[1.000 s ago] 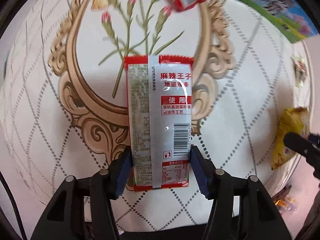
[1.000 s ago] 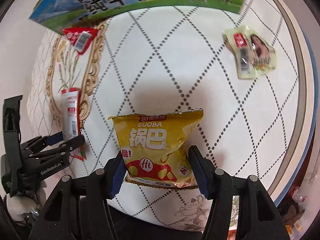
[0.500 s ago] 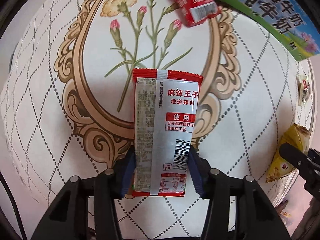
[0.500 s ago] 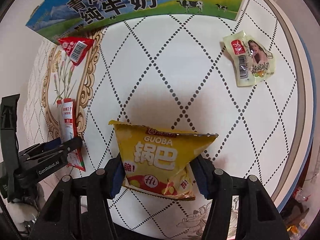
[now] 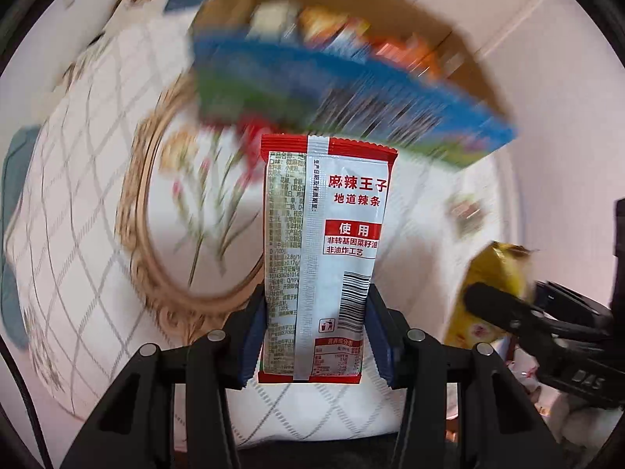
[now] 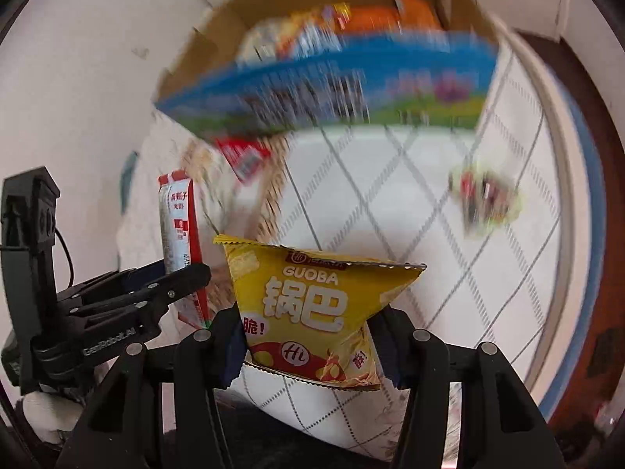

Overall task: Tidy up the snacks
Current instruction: 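Carry both packs into the box, release them and withdraw both tools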

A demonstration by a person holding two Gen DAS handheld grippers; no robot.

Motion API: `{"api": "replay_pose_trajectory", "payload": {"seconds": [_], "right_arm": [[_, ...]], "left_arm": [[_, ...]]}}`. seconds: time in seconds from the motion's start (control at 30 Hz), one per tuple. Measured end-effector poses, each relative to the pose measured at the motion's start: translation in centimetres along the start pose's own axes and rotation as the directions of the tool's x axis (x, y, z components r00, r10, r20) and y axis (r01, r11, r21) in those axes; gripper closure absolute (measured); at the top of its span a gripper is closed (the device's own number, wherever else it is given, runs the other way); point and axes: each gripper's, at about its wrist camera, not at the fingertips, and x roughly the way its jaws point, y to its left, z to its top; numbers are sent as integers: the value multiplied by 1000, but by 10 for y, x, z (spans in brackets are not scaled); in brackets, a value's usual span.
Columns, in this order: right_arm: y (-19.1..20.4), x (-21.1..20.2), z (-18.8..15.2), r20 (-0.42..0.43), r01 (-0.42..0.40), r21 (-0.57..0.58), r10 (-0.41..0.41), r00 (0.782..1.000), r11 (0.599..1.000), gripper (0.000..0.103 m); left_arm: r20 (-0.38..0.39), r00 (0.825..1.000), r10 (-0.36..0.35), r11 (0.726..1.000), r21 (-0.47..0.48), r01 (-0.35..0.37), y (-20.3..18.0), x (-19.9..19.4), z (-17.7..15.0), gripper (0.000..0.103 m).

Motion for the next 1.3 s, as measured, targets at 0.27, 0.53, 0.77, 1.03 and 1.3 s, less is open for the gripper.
{"api": "replay_pose_trajectory", "payload": {"seconds": [0.27, 0.53, 0.77, 1.03, 1.3], "right_arm": [[-6, -48, 114, 157, 39, -53, -30, 987, 998, 46], [-22, 23, 229, 49, 84, -35, -82, 995, 996, 46], [-34, 86, 262, -69, 108, -17, -109, 992, 994, 46], [-55, 116, 270, -111, 112, 26, -108, 988, 993, 5], [-60, 111, 259, -94, 163, 41, -159, 983, 986, 5]], "left_arm": [[97, 994, -53, 997, 59, 47, -48, -23, 115, 58], [0, 1000, 18, 997, 80, -18, -53, 37, 222, 59], [-104, 993, 61, 998, 36, -58, -33, 101, 276, 59], [-192, 978, 80, 997, -7, -83, -22, 135, 284, 19], [-122, 989, 85, 996, -18, -88, -15, 114, 279, 14]]}}
